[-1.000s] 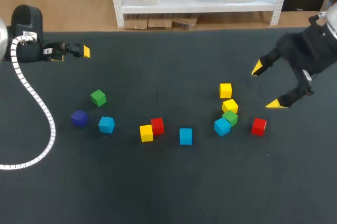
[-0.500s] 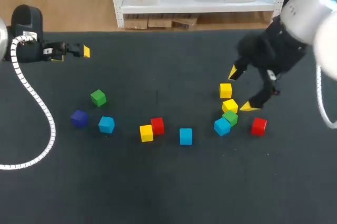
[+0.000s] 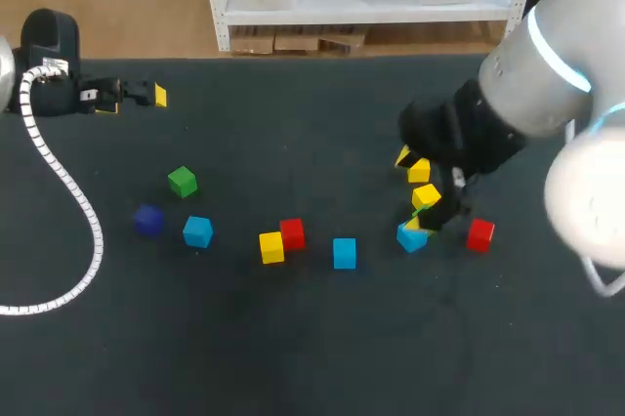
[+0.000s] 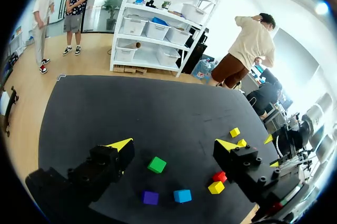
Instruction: Place the blue cubes, place green cubes on the blue cubes, place the yellow cubes on the green cubes, then place the red cubes on the yellow cubes, and place purple cube on the red cubes.
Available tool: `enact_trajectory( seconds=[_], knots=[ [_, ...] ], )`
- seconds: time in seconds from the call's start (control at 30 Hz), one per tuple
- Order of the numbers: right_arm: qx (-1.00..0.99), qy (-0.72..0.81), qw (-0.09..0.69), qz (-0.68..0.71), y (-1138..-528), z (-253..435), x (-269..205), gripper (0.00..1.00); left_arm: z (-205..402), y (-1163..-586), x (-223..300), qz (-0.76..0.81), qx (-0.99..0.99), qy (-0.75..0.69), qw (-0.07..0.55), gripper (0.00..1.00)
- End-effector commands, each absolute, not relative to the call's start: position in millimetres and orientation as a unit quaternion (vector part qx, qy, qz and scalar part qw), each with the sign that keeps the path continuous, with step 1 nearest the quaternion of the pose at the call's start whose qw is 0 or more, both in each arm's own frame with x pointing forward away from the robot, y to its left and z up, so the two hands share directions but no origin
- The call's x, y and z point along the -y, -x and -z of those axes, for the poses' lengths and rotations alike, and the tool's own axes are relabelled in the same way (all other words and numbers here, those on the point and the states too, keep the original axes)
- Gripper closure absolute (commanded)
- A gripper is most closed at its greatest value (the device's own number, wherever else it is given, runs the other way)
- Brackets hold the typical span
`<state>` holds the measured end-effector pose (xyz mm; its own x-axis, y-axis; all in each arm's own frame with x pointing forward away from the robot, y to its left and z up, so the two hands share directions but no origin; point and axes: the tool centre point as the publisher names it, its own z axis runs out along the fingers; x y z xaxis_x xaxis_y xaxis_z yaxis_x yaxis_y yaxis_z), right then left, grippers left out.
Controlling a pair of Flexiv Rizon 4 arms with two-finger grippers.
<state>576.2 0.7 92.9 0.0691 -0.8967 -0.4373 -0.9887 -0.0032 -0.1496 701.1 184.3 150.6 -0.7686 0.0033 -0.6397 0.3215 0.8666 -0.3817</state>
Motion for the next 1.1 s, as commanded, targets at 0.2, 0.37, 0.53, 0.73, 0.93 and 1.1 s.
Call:
enact_trajectory(
  seconds=[0.2,0.37,0.53,0.73,0.93,1.1],
  knots=[
    [-0.670,0.702,0.204,-0.129,-572,-56,-43,0.00,-150,-701,-185,0.243,-0.908,-0.089,0.329,0.00],
    [-0.678,0.696,0.192,-0.138,-568,-42,-54,0.00,-150,-701,-185,0.243,-0.908,-0.089,0.329,0.00],
    [-0.691,0.686,0.182,-0.141,-566,-30,-56,0.00,-150,-701,-185,0.243,-0.908,-0.089,0.329,0.00],
    [-0.699,0.677,0.178,-0.145,-566,-17,-57,0.00,-150,-701,-185,0.243,-0.908,-0.089,0.329,0.00],
    [-0.702,0.674,0.176,-0.148,-566,-8,-59,0.00,-150,-701,-185,0.243,-0.908,-0.089,0.329,0.00],
    [-0.704,0.672,0.171,-0.152,-566,0,-60,0.00,-150,-701,-185,0.243,-0.908,-0.089,0.329,0.00]
  ],
)
